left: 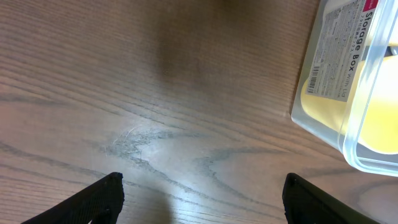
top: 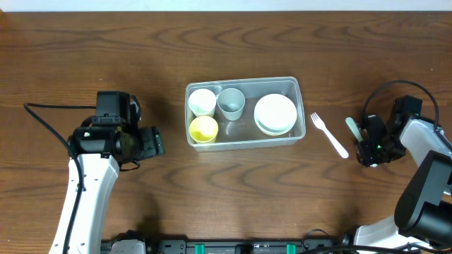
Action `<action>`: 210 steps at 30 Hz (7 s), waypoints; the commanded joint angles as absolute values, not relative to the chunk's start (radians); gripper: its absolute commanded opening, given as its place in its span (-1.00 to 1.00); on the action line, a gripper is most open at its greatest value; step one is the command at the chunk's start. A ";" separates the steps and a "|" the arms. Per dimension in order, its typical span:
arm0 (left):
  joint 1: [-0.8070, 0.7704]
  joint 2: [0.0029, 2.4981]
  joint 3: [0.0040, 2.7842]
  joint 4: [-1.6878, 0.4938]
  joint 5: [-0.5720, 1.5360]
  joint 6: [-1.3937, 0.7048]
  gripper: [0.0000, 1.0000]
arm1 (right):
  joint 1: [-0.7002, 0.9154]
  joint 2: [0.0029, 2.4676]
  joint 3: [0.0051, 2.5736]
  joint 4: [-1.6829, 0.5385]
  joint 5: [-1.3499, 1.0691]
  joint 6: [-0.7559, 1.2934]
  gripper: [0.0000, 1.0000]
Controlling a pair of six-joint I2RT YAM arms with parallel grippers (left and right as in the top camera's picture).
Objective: Pack container
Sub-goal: 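Close right gripper on the spoon and lift it, then lower the spoon into the box beside the bowls and release, then move right gripper to the white fork and grasp it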
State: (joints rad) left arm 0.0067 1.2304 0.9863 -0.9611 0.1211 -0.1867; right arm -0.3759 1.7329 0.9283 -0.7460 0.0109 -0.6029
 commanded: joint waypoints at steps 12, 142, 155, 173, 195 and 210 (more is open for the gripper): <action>0.013 1.229 0.984 -0.964 0.120 -0.196 0.64 | -0.379 1.760 0.921 -0.747 -0.019 -0.599 -0.33; 0.013 1.229 0.984 -0.970 0.120 -0.197 0.64 | -0.005 1.850 1.333 -1.041 -0.079 -0.696 0.61; 0.013 1.229 0.984 -0.970 0.120 -0.196 0.64 | 0.063 2.005 1.332 -1.036 0.027 -0.696 0.60; 0.013 1.229 0.984 -0.971 0.120 -0.196 0.64 | 0.039 2.009 1.221 -0.950 0.026 -0.676 0.59; 0.013 1.229 0.984 -0.971 0.120 -0.197 0.64 | 0.039 2.009 1.214 -0.904 0.026 -0.622 -0.17; 0.013 1.229 0.984 -0.971 0.120 -0.197 0.64 | 0.039 2.009 1.215 -0.878 0.026 -0.598 -0.98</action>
